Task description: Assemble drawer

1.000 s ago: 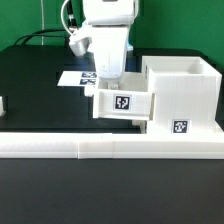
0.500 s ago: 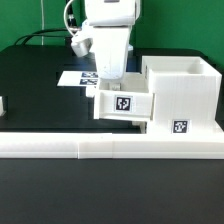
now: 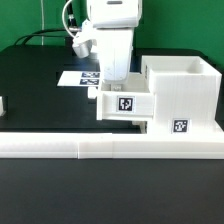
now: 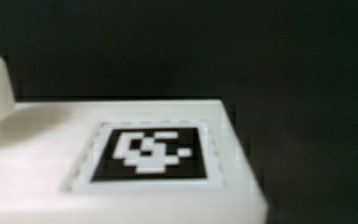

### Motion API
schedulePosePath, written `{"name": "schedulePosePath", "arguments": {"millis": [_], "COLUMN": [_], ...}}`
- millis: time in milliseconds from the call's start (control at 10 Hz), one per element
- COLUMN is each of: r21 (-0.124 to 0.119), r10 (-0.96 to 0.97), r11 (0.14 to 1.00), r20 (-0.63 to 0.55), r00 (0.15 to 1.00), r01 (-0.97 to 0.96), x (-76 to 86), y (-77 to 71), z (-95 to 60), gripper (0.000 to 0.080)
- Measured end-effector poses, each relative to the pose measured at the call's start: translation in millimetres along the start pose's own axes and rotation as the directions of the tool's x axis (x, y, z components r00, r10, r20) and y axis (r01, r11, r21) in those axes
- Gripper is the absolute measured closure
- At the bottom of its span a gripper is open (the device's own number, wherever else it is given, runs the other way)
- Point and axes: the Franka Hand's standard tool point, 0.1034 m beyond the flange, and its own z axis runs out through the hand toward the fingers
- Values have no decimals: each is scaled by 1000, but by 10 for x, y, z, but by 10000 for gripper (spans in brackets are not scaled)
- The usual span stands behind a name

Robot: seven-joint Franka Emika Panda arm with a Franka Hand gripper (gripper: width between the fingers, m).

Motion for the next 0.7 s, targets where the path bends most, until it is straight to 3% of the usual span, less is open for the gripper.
{"name": "schedulePosePath", "arguments": {"millis": [700], "r21": [-18], "r10": [-21], "r11": [1000], "r20": [8], "r00": [1000], "r01": [21], "x": [-21], "y": [-5], "z": [16], "gripper": [757]}}
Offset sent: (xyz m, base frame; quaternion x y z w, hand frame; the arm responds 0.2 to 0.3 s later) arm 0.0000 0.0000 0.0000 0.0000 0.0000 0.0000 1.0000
